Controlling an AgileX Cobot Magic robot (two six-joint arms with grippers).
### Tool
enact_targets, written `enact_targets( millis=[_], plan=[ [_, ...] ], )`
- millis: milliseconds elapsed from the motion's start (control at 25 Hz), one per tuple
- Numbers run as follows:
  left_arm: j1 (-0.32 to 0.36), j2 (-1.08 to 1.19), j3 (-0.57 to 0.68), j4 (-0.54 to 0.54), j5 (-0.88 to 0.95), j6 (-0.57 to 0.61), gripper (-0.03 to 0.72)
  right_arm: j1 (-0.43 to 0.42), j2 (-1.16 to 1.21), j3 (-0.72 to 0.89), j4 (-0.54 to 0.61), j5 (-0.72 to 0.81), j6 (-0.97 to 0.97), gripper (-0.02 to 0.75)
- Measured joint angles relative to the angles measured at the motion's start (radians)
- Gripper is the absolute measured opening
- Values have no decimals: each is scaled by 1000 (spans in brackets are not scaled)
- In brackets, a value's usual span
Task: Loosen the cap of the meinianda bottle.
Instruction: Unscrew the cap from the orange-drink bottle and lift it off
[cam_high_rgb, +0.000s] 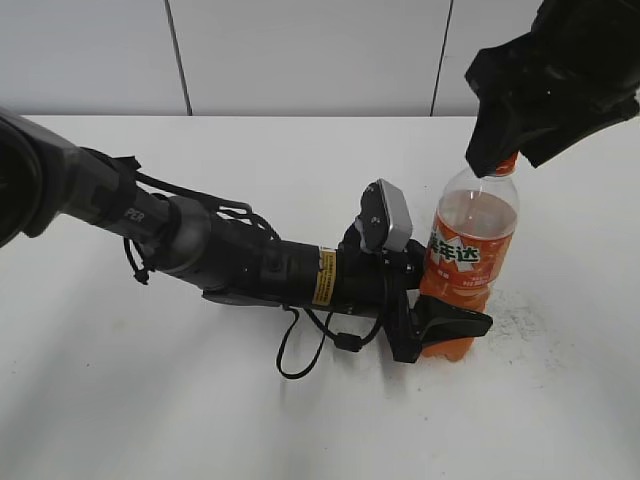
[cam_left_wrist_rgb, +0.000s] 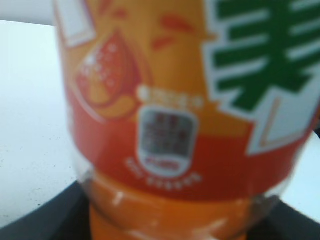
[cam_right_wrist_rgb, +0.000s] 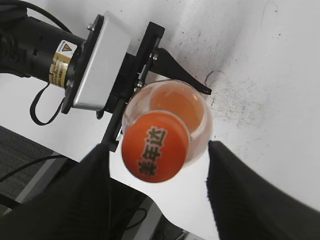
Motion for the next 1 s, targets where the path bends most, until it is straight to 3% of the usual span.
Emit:
enact_targets(
  millis=[120,280,640,1000],
  plan=[
    [0,0,-1,2,0,0,496,0,0,0,0,-2,0,360],
    [0,0,-1,2,1,0,496,0,0,0,0,-9,0,302],
    [0,0,-1,2,2,0,496,0,0,0,-1,-7,-94,281],
    [0,0,-1,4,2,0,496,0,0,0,-19,-7,-368,279]
  ],
)
